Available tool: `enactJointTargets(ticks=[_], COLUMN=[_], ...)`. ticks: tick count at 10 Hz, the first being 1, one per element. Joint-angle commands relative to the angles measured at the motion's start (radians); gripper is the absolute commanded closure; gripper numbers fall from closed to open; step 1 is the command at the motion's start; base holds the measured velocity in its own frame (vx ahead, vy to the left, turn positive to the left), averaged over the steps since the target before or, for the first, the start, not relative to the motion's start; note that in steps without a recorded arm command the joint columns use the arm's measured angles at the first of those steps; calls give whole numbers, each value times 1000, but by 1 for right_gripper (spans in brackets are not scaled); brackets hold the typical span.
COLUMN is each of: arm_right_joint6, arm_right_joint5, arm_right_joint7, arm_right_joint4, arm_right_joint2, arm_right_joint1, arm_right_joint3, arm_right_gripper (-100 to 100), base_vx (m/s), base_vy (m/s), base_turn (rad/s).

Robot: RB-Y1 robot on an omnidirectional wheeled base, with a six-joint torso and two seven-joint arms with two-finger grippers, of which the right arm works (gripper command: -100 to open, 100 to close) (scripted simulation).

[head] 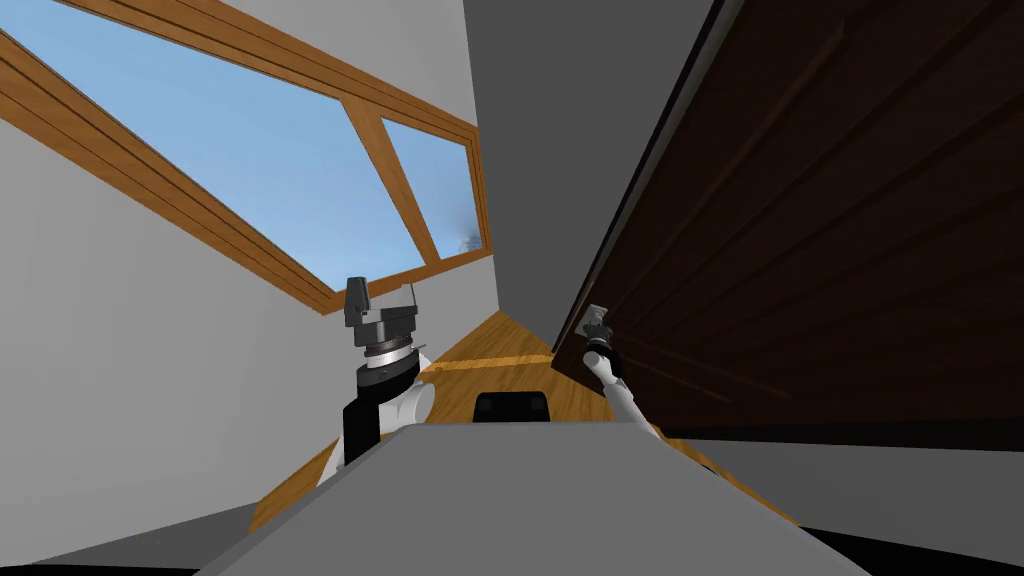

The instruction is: Pull the door open

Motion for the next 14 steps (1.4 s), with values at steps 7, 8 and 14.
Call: enactJointTargets(ticks=[7,8,14], arm_right_joint6=[-46,-50,-47], arm_right_joint5=[-116,-128,-152], arm_right_joint7=[-209,-233,-270], arm_right_joint4=[9,11,18], arm_right_joint2=[-28,-31,-37], arm_right_joint1=[-23,-24,-6], arm_right_joint3=[35,39,54], arm_right_gripper=[100,100,-100], base_vx=[-94,-98,-106], base_vy=[-18,-21,34], base_turn=[111,93,37])
